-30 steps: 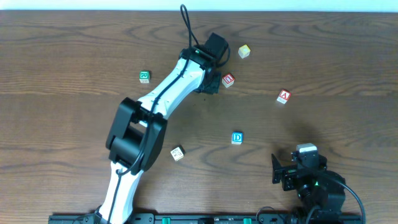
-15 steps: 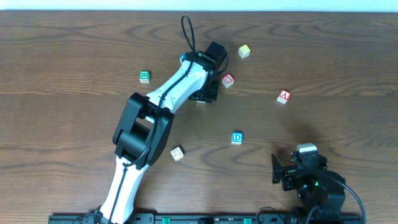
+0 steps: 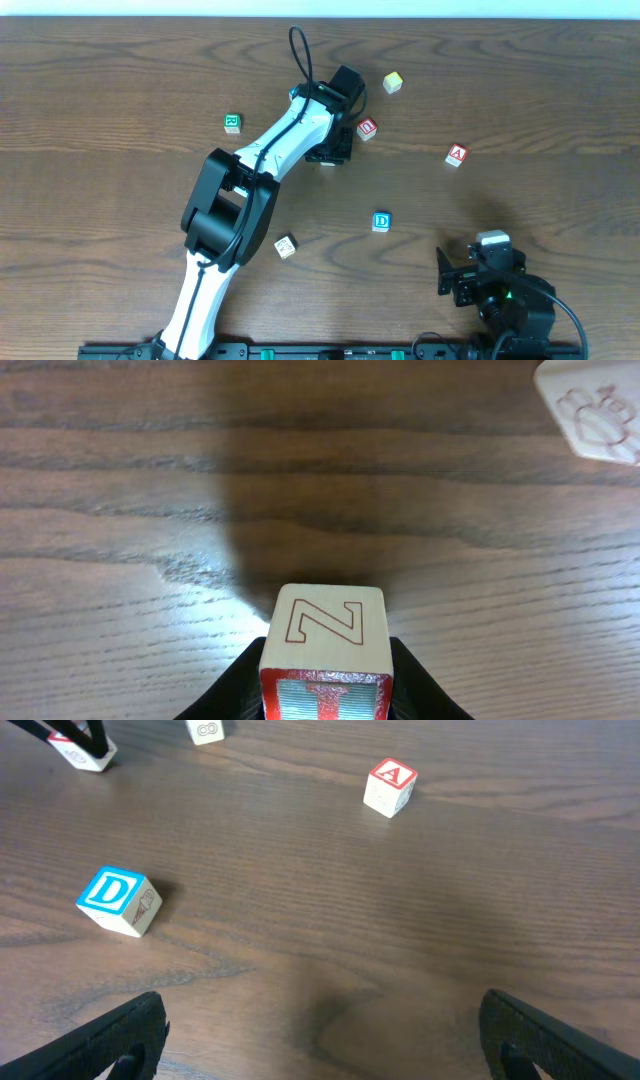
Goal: Spell out Ai2
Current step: 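Carry the red I block forward and set it down mid-table, then move the left gripper to the blue 2 block and grasp it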
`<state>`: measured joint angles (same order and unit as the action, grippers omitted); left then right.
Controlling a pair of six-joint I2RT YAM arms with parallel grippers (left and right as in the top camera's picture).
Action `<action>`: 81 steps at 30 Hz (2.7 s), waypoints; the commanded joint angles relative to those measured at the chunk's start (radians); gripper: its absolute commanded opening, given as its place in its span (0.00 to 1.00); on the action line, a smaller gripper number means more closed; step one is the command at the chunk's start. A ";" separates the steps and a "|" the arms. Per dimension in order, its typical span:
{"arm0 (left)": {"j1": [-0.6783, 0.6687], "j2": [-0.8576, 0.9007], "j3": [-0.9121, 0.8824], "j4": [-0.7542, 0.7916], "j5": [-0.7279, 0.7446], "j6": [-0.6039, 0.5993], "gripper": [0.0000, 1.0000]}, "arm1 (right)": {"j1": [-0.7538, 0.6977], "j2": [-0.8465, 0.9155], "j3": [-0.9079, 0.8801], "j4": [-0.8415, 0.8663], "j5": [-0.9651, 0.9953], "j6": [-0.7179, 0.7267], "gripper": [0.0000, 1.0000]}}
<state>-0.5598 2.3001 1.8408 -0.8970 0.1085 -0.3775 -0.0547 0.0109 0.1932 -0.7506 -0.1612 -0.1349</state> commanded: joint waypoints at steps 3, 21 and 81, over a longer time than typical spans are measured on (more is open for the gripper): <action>0.000 0.026 0.013 0.005 0.016 -0.011 0.35 | 0.011 -0.005 -0.005 -0.002 -0.008 0.014 0.99; 0.016 0.026 0.065 -0.064 -0.014 -0.011 0.66 | 0.011 -0.005 -0.005 -0.002 -0.008 0.014 0.99; 0.156 0.198 0.341 0.153 -0.251 -0.657 0.77 | 0.011 -0.005 -0.005 -0.002 -0.008 0.014 0.99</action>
<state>-0.4068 2.4805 2.1681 -0.7429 -0.1131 -0.9974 -0.0547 0.0109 0.1932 -0.7506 -0.1612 -0.1352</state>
